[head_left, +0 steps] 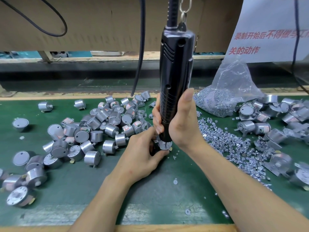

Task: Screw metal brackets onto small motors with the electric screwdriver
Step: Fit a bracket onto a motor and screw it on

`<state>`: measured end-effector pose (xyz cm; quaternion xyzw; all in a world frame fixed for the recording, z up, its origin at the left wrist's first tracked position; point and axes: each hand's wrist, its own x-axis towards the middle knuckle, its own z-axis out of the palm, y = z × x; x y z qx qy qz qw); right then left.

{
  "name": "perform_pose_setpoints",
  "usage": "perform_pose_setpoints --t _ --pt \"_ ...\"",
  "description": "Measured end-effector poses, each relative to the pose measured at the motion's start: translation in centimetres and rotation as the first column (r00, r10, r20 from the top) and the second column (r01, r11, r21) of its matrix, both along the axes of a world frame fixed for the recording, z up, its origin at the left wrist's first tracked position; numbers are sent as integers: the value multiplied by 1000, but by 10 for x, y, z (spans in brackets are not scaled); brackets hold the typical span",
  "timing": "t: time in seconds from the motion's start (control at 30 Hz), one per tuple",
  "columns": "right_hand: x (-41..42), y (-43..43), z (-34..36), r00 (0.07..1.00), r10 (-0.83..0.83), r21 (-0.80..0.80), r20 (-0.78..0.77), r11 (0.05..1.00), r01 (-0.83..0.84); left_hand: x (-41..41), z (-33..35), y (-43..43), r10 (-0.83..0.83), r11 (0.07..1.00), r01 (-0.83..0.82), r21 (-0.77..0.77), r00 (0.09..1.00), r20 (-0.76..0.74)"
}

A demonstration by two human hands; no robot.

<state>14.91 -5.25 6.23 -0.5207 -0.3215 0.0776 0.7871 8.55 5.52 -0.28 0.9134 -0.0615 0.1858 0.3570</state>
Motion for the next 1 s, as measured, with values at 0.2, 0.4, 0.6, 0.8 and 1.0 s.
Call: perform_pose_setpoints --t 0.2,0.4,0.6,0.8,1.0 --pt "-1 -1 1 999 -46 -14 21 999 46 0 -2 1 19 1000 -19 4 1000 -10" --pt "2 0 -2 992 -116 -58 46 991 118 0 -3 -1 28 1000 -28 -4 1000 3" --pt "17 -8 8 995 97 26 29 995 -98 1 -8 1 21 1000 -21 -8 1000 -5" --pt "48 -32 13 995 -102 -53 11 993 102 2 -14 4 25 999 -25 34 1000 -12" --pt "73 -51 11 991 -131 -36 -29 991 130 1 -13 0 11 1000 -11 -4 1000 5"
